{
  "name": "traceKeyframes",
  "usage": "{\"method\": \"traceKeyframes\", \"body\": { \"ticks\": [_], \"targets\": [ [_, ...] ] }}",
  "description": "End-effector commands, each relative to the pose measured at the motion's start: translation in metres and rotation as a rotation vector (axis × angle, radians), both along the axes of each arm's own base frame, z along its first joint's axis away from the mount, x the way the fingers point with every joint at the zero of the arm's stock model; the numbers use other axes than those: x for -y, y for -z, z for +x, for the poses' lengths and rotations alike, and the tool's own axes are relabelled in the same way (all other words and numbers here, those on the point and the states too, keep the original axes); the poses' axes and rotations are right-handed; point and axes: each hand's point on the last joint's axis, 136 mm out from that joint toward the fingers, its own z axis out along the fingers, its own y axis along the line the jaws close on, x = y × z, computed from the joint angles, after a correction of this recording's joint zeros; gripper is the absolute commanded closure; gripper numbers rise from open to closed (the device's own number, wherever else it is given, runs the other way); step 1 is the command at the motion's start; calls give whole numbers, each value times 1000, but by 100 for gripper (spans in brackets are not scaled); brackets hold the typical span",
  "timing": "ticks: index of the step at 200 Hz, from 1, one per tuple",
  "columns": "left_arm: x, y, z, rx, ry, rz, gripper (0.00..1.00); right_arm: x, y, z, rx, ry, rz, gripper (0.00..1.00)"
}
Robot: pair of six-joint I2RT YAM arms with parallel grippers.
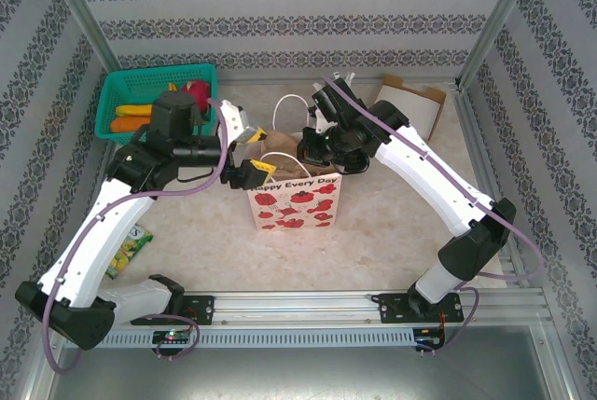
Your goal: Pack the takeout coffee
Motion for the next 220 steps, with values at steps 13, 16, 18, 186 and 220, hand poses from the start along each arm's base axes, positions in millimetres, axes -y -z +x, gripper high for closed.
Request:
{"method": "traceKeyframes", "body": {
  "ticks": [13,16,18,186,220],
  "targets": [
    [8,3,11,74,5,50,17,-3,-5,1,17,5,-8,100],
    [8,4,11,72,6,53,17,-3,-4,1,17,5,-9,100],
    [8,4,12,70,5,55,17,-3,-4,1,17,5,-10,100],
    [24,9,-26,14,156,83,100,-2,7,7,19,20,-54,100],
    [27,7,-42,15,217,78,100,0,10,9,20,36,-71,100]
  ]
}}
